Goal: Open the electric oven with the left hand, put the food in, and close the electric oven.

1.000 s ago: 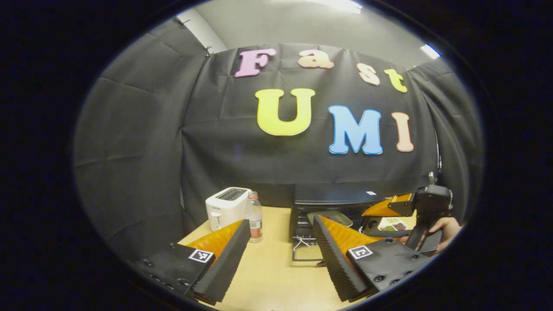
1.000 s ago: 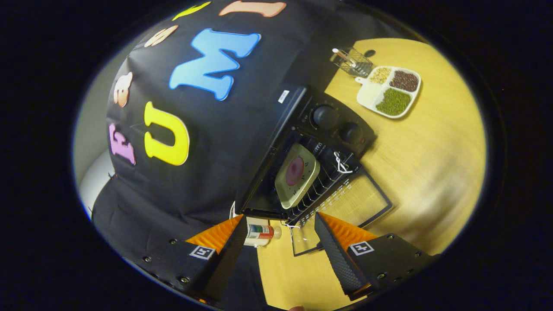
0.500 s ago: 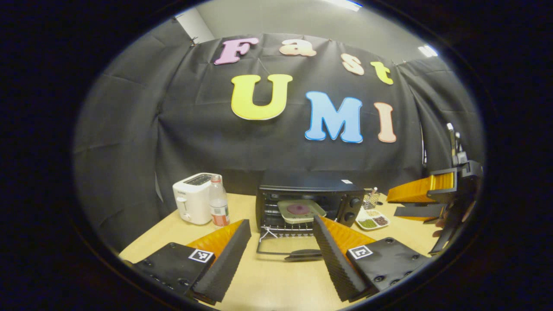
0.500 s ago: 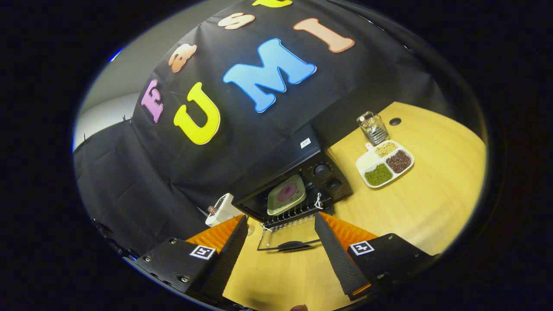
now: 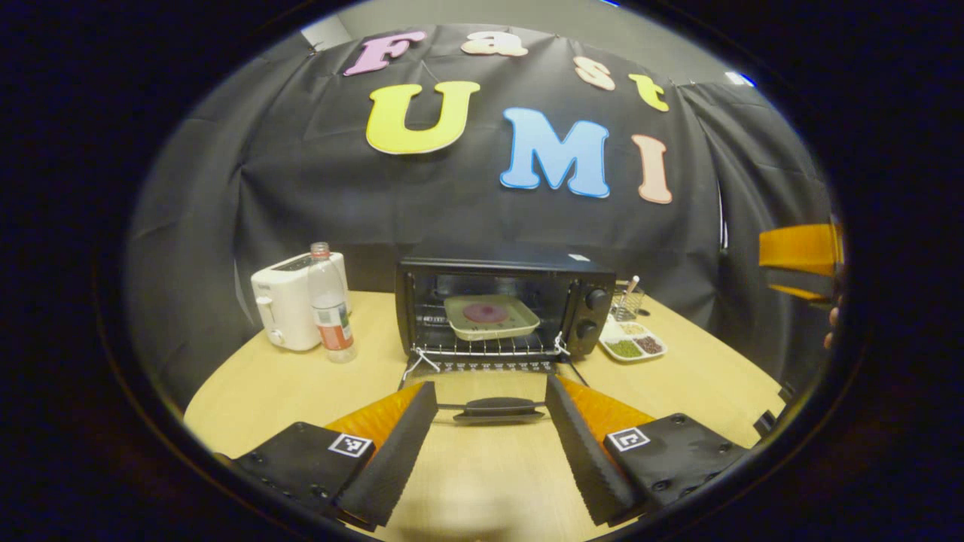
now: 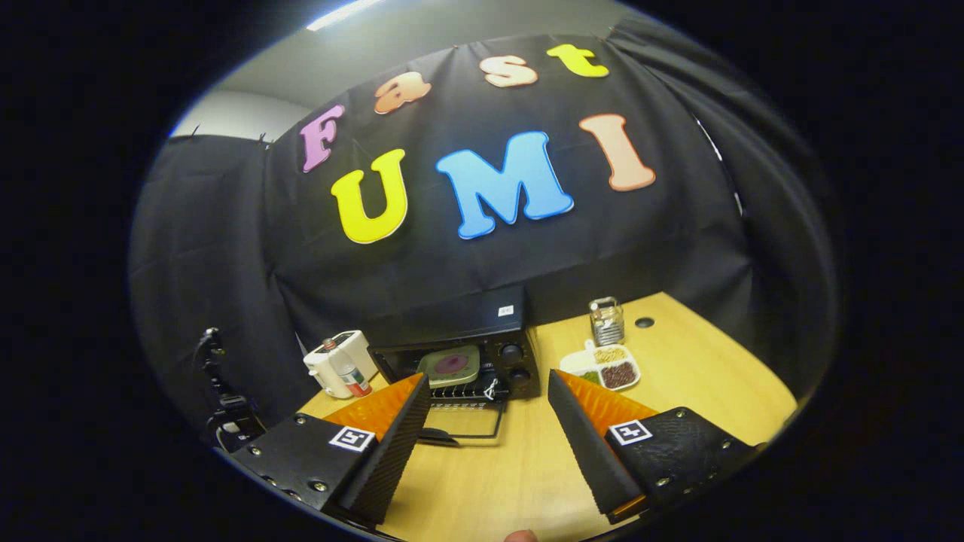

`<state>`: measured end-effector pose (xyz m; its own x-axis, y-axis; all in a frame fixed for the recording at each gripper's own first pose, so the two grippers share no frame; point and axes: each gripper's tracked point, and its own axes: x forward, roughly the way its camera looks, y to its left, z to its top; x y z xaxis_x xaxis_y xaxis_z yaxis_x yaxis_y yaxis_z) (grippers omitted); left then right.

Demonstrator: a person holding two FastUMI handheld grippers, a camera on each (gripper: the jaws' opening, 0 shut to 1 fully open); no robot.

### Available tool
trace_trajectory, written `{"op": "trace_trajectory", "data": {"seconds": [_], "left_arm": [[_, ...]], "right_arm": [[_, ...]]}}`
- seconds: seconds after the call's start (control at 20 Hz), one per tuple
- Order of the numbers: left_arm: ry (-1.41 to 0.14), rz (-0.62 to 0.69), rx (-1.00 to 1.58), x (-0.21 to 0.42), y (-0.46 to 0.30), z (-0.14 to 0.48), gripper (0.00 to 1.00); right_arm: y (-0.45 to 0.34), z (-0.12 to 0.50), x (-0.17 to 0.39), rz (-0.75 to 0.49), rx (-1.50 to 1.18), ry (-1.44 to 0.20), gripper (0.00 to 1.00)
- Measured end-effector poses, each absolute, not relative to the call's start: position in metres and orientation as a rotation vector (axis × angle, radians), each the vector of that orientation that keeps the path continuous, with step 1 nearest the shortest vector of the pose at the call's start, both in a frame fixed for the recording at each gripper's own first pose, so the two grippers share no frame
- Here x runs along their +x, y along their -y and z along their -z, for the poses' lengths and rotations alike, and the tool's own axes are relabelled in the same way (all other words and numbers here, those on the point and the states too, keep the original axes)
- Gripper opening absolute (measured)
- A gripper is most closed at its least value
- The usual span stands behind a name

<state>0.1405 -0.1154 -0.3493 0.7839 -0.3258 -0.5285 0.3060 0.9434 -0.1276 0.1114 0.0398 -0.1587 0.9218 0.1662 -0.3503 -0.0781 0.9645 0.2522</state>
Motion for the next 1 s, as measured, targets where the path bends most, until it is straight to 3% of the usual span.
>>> {"op": "trace_trajectory", "data": {"seconds": [0.55, 1.0], "left_arm": [[-0.824, 0.368, -0.009, 0.136, 0.142, 0.460, 0.98], [-0.861, 0.365, 0.046, 0.161, 0.155, 0.496, 0.98]], "right_arm": [[0.003, 0.124, 0.084, 0.054, -0.037, -0.256, 0.98], [0.034, 0.134, 0.064, 0.167, -0.041, -0.292, 0.97]]}}
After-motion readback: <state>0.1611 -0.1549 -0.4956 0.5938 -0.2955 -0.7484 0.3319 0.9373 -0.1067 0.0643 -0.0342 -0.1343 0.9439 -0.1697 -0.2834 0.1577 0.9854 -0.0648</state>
